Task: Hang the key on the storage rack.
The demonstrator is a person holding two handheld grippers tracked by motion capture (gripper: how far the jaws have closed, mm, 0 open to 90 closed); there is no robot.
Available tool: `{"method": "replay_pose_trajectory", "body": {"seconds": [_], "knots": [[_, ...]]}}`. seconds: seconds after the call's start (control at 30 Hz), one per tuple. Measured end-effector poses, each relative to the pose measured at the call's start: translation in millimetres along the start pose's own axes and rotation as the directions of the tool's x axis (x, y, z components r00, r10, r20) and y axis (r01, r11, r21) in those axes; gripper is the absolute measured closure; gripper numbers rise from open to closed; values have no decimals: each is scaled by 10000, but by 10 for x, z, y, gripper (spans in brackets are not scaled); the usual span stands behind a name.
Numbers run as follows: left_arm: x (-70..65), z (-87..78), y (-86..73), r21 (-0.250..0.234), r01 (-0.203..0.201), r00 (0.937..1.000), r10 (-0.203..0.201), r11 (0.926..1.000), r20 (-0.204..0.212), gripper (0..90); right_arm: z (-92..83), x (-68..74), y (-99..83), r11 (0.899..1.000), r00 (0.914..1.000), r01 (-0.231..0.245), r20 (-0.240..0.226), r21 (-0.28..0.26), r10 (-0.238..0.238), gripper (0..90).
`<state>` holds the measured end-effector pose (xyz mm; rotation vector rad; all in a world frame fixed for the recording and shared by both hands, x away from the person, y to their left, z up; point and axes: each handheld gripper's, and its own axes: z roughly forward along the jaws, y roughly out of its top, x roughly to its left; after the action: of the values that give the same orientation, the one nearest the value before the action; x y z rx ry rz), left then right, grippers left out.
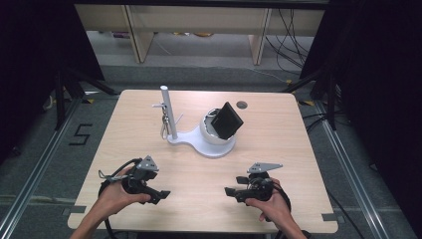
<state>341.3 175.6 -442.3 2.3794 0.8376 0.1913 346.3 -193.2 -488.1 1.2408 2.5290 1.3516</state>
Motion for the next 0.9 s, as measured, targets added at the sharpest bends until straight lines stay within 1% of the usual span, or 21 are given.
{"method": "replay_pose_trajectory", "body": {"seconds": [0.07, 0.1, 0.13, 0.17, 0.3, 0.33, 0.37, 0.43, 0.47, 0.5, 0.53, 0.57, 0.6, 0.63, 0.67, 0.7, 0.73, 0.8, 0.83, 0.87, 0.9], "knots": [[-23, 30, -35, -189, 35, 10000, -34, 9998, 8, 197, -3, -1, 0, 10000, 10000, -3, 39, 40, 3, 312], [-33, 36, -44, -170, 36, 10000, -35, 9998, 7, 198, -3, -2, 1, 10000, 10000, 21, 16, 74, -21, 312], [-44, 54, -63, -273, -10, 10000, 10, 9996, 29, 197, -5, 17, -1, 9997, 9998, -192, -42, 151, 193, 312], [-68, 72, -87, -343, 4, 9999, 0, 9994, 113, 197, 0, 5, 1, 10000, 10000, -1, -44, 75, 2, 312], [-138, 136, -152, -440, 23, 9999, -18, 9990, 133, 197, 4, 6, 0, 9999, 9999, -57, -90, 98, 58, 302], [-145, 140, -158, -375, -119, 9999, 123, 9992, 111, 196, 1, 15, -1, 9995, 9996, -262, -44, 150, 262, 288], [-162, 151, -173, -406, -140, 9998, 144, 9991, 105, 196, 3, 17, -1, 9995, 9996, -288, -68, 152, 289, 274], [-195, 177, -210, -464, -195, 9997, 202, 9987, 146, 188, 12, -12, 2, 10000, 10000, -10, 4, 84, 10, 253], [-212, 190, -232, -429, -305, 9993, 315, 9986, 224, 184, 9, -14, 2, 10000, 9999, 34, 127, 48, -35, 249], [-224, 194, -247, -437, -341, 9991, 351, 9985, 233, 185, 10, -15, 3, 10000, 9999, 28, 99, 66, -29, 244], [-237, 199, -263, -474, -344, 9993, 351, 9983, 142, 184, 10, -14, 3, 10000, 9999, 23, 111, 68, -24, 240], [-259, 203, -287, -566, -156, 9997, 167, 9983, 196, 184, 12, -12, 3, 10000, 9999, 15, 104, 77, -16, 236], [-270, 207, -304, -703, -95, 9998, 106, 9975, 150, 185, 21, 9, -2, 9995, 9994, -317, -99, 75, 318, 236], [-279, 202, -323, -791, -182, 9998, 190, 9967, 100, 184, 20, 15, -2, 9993, 9993, -350, -110, 97, 351, 235], [-286, 204, -338, -830, -186, 9998, 192, 9964, 60, 184, 22, 10, 0, 9998, 9997, -211, -119, 70, 212, 234], [-299, 206, -359, -834, -150, 9998, 161, 9964, 128, 182, 24, 12, 0, 9997, 9997, -213, -137, 73, 214, 234], [-301, 207, -384, -859, -300, 9995, 303, 9959, 26, 181, 20, 22, 2, 9995, 9996, -247, -97, 195, 248, 232], [-315, 204, -433, -855, -364, 9993, 352, 9957, -153, 181, 21, 30, 2, 9996, 9997, -226, -93, 178, 228, 231], [-314, 201, -451, -854, -442, 9986, 416, 9954, -321, 180, 14, 47, 1, 9990, 9992, -384, -73, 240, 386, 231], [-326, 202, -486, -945, -401, 9986, 366, 9947, -389, 181, 24, 36, 1, 9997, 9998, -205, -33, 108, 205, 231], [-330, 200, -512, -968, -389, 9985, 350, 9945, -425, 181, 35, 31, -1, 9998, 9997, -170, -189, 70, 172, 231]]}}
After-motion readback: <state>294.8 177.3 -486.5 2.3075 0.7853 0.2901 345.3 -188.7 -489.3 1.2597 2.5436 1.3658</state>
